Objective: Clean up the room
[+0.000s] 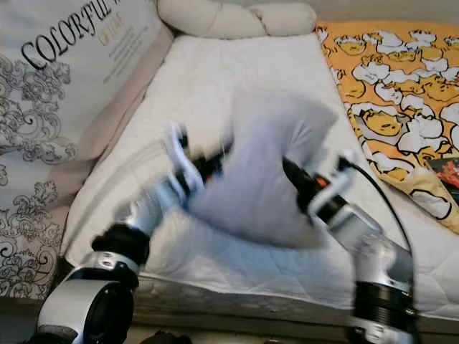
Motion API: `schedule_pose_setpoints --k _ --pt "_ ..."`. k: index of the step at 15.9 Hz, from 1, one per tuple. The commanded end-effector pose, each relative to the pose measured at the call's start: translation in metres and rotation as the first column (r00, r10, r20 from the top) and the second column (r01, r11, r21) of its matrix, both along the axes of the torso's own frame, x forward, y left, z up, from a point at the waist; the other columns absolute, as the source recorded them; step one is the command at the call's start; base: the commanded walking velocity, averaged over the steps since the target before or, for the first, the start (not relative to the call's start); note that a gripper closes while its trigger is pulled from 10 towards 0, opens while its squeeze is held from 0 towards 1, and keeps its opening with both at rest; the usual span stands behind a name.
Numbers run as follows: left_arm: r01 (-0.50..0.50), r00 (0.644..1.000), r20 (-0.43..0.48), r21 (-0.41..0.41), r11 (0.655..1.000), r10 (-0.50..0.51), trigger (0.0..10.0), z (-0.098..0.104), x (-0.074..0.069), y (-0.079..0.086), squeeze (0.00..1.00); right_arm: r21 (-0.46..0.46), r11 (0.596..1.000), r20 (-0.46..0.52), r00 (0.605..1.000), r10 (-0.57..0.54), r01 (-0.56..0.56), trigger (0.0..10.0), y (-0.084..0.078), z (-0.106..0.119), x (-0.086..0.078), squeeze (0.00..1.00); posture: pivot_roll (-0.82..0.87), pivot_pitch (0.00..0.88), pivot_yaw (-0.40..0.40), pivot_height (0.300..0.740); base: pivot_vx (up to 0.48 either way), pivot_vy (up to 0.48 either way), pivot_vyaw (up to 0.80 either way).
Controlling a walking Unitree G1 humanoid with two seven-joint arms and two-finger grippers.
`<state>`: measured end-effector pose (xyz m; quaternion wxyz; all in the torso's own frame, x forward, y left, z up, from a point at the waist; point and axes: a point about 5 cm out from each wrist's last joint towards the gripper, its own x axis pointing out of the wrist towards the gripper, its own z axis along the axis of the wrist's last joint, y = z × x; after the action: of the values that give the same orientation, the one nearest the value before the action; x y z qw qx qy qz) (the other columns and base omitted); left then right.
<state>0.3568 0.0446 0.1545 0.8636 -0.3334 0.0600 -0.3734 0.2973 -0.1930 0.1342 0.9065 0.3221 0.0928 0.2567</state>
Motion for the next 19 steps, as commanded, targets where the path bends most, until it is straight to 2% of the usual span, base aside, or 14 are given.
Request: schedule_pose_setpoints --k 1,2,3,4,5,6,8,9,11,13,14,15,17,19 --pt "0.012 0.997 0.074 0.040 0.999 -0.015 0.0 0.012 -0.006 -0.009 0.00 -0.025 0.998 0.045 0.997 0.064 -0.063 0.0 0.027 0.010 0.004 0.00 -0.13 0.000 0.073 0.740 0.000 0.000 0.00" --pt "-0.043 0.993 0.112 0.085 0.995 0.033 0.0 0.015 -0.007 0.002 0.00 -0.064 0.997 0.045 0.998 0.043 -0.040 0.0 0.033 0.008 0.003 0.00 -0.12 0.000 0.073 0.740 0.000 0.000 0.00" --pt "-0.066 0.991 0.125 0.104 0.992 0.053 0.0 0.015 -0.009 0.007 0.00 -0.093 0.995 0.042 0.999 0.033 -0.029 0.0 0.035 0.006 0.002 0.00 -0.12 0.000 0.073 0.740 0.000 0.000 0.00" --pt "-0.160 0.979 0.148 0.146 0.976 0.138 0.0 0.015 -0.014 0.021 0.00 -0.183 0.983 0.028 0.999 -0.023 0.028 0.0 0.041 -0.005 0.000 0.00 -0.12 0.000 0.074 0.740 0.000 0.000 0.00" --pt "-0.191 0.975 0.144 0.150 0.970 0.170 0.0 0.016 -0.016 0.026 0.00 -0.197 0.979 0.028 0.999 -0.041 0.046 0.0 0.044 -0.007 0.000 0.00 -0.11 0.000 0.080 0.740 0.000 0.000 0.00" --pt "-0.206 0.968 0.178 0.176 0.962 0.175 0.0 0.020 -0.021 0.028 0.00 -0.226 0.970 0.038 0.996 -0.082 0.088 0.0 0.046 -0.006 0.003 0.00 -0.11 0.000 0.083 0.740 0.000 0.000 0.00" --pt "-0.229 0.956 0.237 0.233 0.945 0.173 0.0 0.024 -0.028 0.028 0.00 -0.271 0.958 0.110 0.992 -0.064 0.092 0.0 0.056 0.003 0.002 0.00 -0.10 0.000 0.086 0.740 0.000 0.000 0.00" --pt "-0.241 0.949 0.270 0.279 0.929 0.165 0.0 0.024 -0.031 0.030 0.00 -0.289 0.951 0.138 0.988 -0.075 0.112 0.0 0.058 0.008 0.001 0.00 -0.09 0.000 0.086 0.740 0.000 0.000 0.00" --pt "-0.303 0.930 0.314 0.357 0.883 0.192 0.0 0.022 -0.035 0.040 0.00 -0.269 0.945 0.140 0.978 -0.154 0.187 0.0 0.056 0.009 -0.003 0.00 -0.09 0.000 0.082 0.740 0.000 0.000 0.00" --pt "-0.318 0.920 0.353 0.415 0.852 0.172 0.0 0.020 -0.042 0.041 0.00 -0.282 0.935 0.157 0.972 -0.177 0.216 0.0 0.058 0.009 -0.007 0.00 -0.09 0.000 0.078 0.740 0.000 0.000 0.00" --pt "-0.346 0.917 0.349 0.452 0.823 0.194 10.0 0.018 -0.045 0.043 0.00 -0.305 0.920 0.193 0.962 -0.191 0.244 8.7 0.061 0.012 -0.011 0.00 -0.09 0.000 0.076 0.740 0.000 0.000 0.00" --pt "-0.361 0.909 0.369 0.461 0.811 0.195 10.0 0.018 -0.046 0.044 0.00 -0.318 0.914 0.204 0.960 -0.192 0.251 10.0 0.062 0.012 -0.013 0.00 -0.09 0.000 0.076 0.740 0.000 0.000 0.00" --pt "-0.386 0.901 0.386 0.511 0.768 0.197 10.0 0.014 -0.049 0.043 0.00 -0.340 0.905 0.198 0.960 -0.198 0.257 10.0 0.065 0.011 -0.019 0.00 -0.08 0.000 0.065 0.740 0.000 0.000 0.00" --pt "-0.397 0.899 0.382 0.506 0.766 0.214 10.0 0.015 -0.050 0.043 0.00 -0.336 0.902 0.181 0.958 -0.223 0.273 10.0 0.066 0.007 -0.026 0.00 -0.08 0.000 0.061 0.740 0.000 0.135 0.00"
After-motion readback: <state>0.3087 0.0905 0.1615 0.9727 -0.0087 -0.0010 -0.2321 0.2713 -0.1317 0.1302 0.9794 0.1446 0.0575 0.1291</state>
